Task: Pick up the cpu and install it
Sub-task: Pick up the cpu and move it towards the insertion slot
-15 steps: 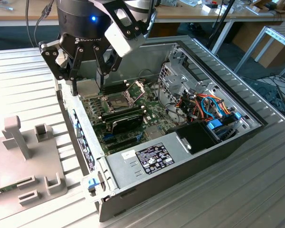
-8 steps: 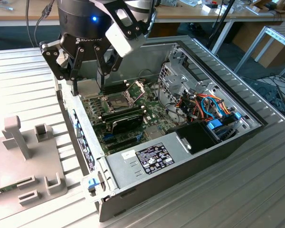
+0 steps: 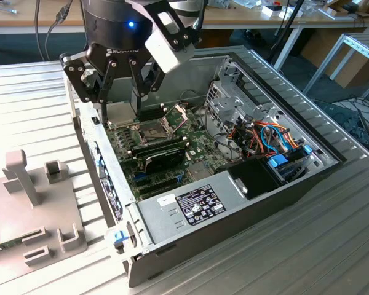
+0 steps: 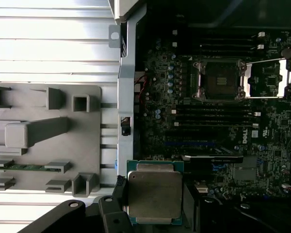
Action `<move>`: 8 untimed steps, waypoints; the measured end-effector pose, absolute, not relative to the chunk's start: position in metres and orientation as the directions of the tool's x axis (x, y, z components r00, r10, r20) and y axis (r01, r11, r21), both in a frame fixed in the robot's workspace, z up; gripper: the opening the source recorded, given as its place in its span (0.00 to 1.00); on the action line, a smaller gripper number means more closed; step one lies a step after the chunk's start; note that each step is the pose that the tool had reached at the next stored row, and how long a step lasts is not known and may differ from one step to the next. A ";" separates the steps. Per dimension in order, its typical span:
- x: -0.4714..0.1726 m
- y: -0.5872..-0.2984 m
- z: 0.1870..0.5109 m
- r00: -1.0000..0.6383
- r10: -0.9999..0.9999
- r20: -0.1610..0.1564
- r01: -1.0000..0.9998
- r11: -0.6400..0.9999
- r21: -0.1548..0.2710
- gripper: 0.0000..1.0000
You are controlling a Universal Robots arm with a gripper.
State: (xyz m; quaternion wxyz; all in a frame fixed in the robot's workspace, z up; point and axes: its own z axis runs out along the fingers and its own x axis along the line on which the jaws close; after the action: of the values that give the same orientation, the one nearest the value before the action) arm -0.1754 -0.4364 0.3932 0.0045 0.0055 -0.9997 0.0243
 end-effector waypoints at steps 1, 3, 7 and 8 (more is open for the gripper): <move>-0.172 -0.436 0.393 -1.000 -0.011 0.009 -0.011 0.999 -0.049 0.55; -0.168 -0.436 0.393 -1.000 -0.011 0.009 -0.011 0.999 -0.048 0.55; -0.162 -0.436 0.392 -1.000 -0.011 0.009 -0.011 0.999 -0.048 0.55; -0.159 -0.436 0.392 -1.000 -0.011 0.009 -0.011 0.999 -0.048 0.55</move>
State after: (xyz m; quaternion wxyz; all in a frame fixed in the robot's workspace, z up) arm -0.1586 -0.4364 0.3920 0.0045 0.0056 -0.9997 0.0239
